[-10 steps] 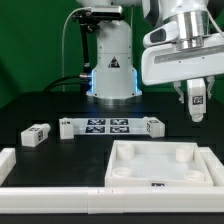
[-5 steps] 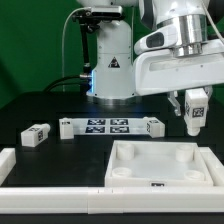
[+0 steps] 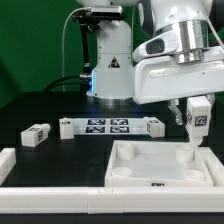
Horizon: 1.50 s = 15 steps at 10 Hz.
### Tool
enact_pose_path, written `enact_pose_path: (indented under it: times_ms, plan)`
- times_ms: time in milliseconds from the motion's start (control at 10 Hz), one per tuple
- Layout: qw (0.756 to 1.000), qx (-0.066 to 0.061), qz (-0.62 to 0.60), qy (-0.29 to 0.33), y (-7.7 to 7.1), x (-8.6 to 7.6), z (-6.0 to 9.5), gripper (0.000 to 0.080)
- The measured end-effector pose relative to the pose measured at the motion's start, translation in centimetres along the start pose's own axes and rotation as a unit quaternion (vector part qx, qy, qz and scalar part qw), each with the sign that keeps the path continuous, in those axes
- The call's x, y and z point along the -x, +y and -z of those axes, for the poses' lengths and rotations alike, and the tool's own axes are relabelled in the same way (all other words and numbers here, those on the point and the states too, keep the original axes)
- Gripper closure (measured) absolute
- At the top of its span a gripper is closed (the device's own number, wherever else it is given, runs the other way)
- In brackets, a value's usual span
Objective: Assemble one leg
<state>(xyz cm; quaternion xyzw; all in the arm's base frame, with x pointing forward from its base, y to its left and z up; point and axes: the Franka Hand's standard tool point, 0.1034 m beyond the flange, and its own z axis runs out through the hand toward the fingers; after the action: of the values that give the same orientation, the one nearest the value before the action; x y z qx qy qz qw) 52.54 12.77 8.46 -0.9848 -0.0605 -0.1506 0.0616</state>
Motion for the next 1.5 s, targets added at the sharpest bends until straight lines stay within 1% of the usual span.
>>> enact_pose_path:
  times_ms: [100, 200, 400, 600, 700, 800, 900, 1000, 1200, 1500]
  plan:
    - [1.0, 0.0, 0.003, -0.001, 0.1, -0.1, -0.2, 0.0508]
    - [1.0, 0.001, 0.015, 0.0, 0.7, -1.3, -0.7, 0.0508]
    - [1.0, 0.003, 0.022, 0.013, 1.8, -4.7, -1.7, 0.0508]
    - [0.999, 0.005, 0.033, 0.022, 2.7, -6.3, -2.5, 0.0508]
    - [0.999, 0.006, 0.034, 0.023, 2.9, -6.5, -2.7, 0.0508]
    - [0.999, 0.007, 0.038, 0.023, 3.3, -6.4, -2.9, 0.0508]
    - [0.999, 0.01, 0.037, 0.027, 4.0, -6.2, -3.2, 0.0508]
    - [0.999, 0.012, 0.035, 0.033, 4.2, -6.1, -3.3, 0.0508]
    - [0.998, 0.017, 0.035, 0.052, 4.3, -6.0, -3.3, 0.0508]
    - [0.996, 0.022, 0.034, 0.079, 4.4, -6.2, -3.5, 0.0508]
